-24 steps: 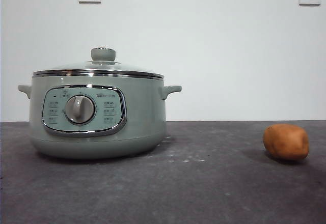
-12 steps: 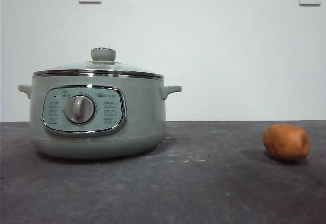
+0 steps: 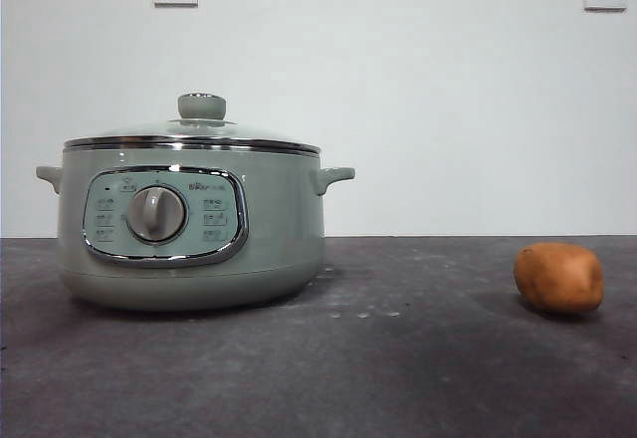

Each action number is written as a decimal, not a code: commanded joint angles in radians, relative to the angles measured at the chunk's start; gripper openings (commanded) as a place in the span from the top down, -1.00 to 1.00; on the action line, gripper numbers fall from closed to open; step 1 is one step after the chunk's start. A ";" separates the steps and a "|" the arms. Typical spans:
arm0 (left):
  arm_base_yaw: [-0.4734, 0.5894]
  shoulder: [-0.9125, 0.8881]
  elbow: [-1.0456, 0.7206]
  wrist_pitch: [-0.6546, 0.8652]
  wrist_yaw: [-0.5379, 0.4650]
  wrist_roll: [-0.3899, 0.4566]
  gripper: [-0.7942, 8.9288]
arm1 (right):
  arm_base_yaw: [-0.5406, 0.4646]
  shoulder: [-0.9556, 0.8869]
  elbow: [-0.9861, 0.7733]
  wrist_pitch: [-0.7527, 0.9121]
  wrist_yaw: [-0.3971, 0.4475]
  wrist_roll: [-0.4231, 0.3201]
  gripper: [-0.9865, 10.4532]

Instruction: Pick up the potato,open the lid,put the potato in the pot,close the lid

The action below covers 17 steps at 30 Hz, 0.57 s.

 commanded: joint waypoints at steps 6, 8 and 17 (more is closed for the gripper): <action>-0.003 0.227 0.224 -0.179 0.078 -0.006 -0.46 | 0.001 0.335 0.247 -0.169 -0.064 -0.029 -0.40; -0.004 0.280 0.291 -0.237 0.078 0.000 -0.46 | 0.001 0.439 0.319 -0.233 -0.065 -0.051 -0.39; -0.004 0.450 0.494 -0.399 0.097 0.063 -0.46 | 0.080 0.993 0.666 -0.351 -0.045 -0.186 -0.39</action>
